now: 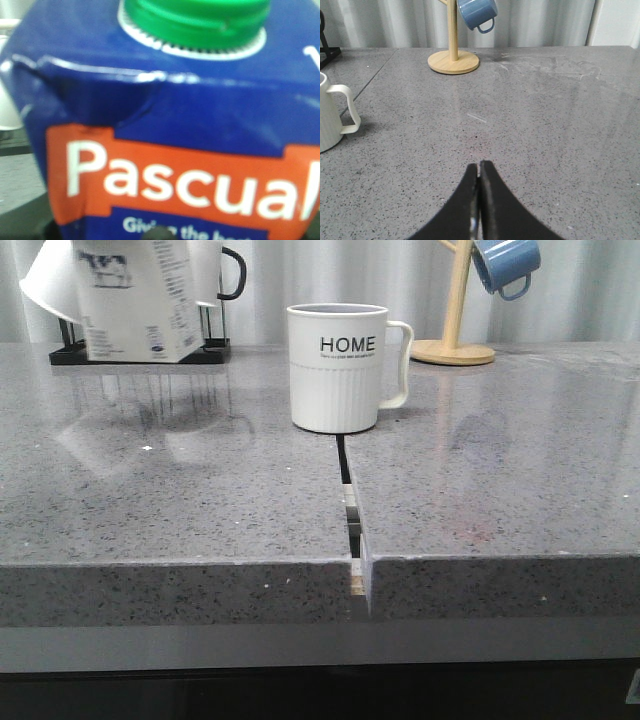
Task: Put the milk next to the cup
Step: 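Lift the milk carton and carry it beside the HOME mug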
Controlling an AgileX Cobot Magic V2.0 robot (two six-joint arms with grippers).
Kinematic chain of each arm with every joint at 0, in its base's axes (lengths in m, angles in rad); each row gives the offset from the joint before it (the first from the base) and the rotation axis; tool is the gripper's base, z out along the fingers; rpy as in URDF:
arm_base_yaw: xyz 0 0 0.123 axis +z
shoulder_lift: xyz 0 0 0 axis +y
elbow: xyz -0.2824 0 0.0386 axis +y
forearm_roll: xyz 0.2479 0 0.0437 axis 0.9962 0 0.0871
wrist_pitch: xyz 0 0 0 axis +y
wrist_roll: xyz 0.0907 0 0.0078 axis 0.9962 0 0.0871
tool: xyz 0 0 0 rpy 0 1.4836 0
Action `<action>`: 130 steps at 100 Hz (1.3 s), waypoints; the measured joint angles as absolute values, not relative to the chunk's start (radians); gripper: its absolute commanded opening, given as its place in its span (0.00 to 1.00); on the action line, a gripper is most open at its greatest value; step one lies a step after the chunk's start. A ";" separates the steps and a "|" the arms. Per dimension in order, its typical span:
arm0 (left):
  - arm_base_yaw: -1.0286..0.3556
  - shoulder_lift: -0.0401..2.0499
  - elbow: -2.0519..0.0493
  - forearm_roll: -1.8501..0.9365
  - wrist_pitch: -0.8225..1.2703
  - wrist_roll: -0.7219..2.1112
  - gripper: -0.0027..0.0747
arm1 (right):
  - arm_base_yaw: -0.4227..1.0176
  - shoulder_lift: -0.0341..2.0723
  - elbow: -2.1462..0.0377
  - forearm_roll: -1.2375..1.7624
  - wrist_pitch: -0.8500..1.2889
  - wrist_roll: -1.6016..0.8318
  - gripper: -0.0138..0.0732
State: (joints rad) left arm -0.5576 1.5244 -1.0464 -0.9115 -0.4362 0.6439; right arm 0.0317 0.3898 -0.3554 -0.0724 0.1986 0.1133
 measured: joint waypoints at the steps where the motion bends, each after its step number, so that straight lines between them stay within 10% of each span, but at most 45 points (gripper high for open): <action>1: -0.561 1.524 -1.048 -0.918 -0.440 0.644 0.44 | 0.032 0.390 -0.355 -0.072 0.199 0.113 0.02; 130: -0.741 1.751 -1.116 -1.072 -0.665 0.651 0.44 | 0.029 0.390 -0.355 -0.072 0.199 0.115 0.02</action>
State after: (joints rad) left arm -0.7406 1.7507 -1.1163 -1.0722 -0.6646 0.6511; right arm 0.0294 0.3898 -0.3554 -0.0724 0.1986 0.1148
